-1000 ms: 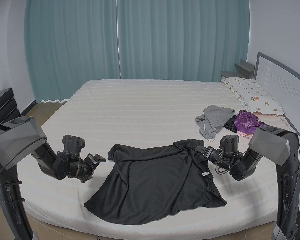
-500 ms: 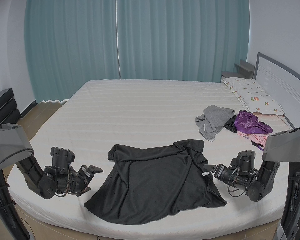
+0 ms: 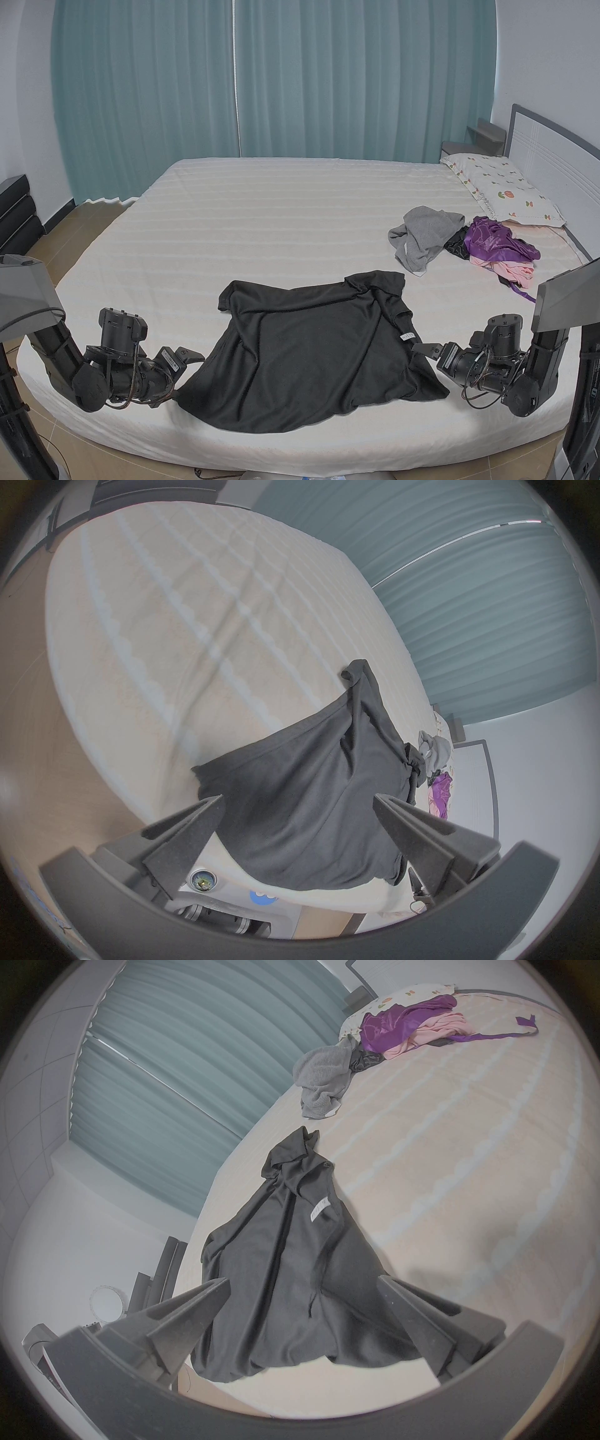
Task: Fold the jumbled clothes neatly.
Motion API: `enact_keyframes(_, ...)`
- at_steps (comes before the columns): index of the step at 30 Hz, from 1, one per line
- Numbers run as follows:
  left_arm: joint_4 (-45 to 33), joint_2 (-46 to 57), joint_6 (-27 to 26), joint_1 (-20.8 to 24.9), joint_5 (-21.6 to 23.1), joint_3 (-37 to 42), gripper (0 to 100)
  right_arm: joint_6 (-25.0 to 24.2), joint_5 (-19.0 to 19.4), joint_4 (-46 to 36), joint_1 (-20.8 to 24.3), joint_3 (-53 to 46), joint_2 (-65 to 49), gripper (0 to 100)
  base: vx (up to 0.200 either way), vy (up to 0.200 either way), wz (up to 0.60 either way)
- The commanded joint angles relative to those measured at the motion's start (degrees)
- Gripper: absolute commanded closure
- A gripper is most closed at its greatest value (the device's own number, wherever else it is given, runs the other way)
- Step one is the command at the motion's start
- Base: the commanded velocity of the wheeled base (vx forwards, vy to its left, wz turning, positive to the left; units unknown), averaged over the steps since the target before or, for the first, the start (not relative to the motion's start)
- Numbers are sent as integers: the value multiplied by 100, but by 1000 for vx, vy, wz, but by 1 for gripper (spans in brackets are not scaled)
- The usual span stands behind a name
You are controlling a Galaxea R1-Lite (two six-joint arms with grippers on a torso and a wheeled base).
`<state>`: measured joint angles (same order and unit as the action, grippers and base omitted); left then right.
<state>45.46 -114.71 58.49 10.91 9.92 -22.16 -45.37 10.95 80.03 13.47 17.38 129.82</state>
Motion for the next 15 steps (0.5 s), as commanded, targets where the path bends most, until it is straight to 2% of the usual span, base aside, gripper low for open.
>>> enact_keyframes(1, 24, -86, -4, -1, -17, 28, 0, 2, 4, 56, 6, -60, 70, 0, 0, 0, 0)
enact_keyframes(9, 24, -376, -154, 78, -474, 28, 0, 11, 4, 171, 42, -156, 158, 0, 0, 0, 0)
enact_keyframes(11, 24, -587, -417, 113, -790, 19, 0, 11, -5, 215, 42, -165, 167, 0, 0, 0, 0)
enact_keyframes(15, 33, -789, -461, 210, -1080, -25, 0, 11, -5, 223, 42, -192, 167, 0, 0, 0, 0)
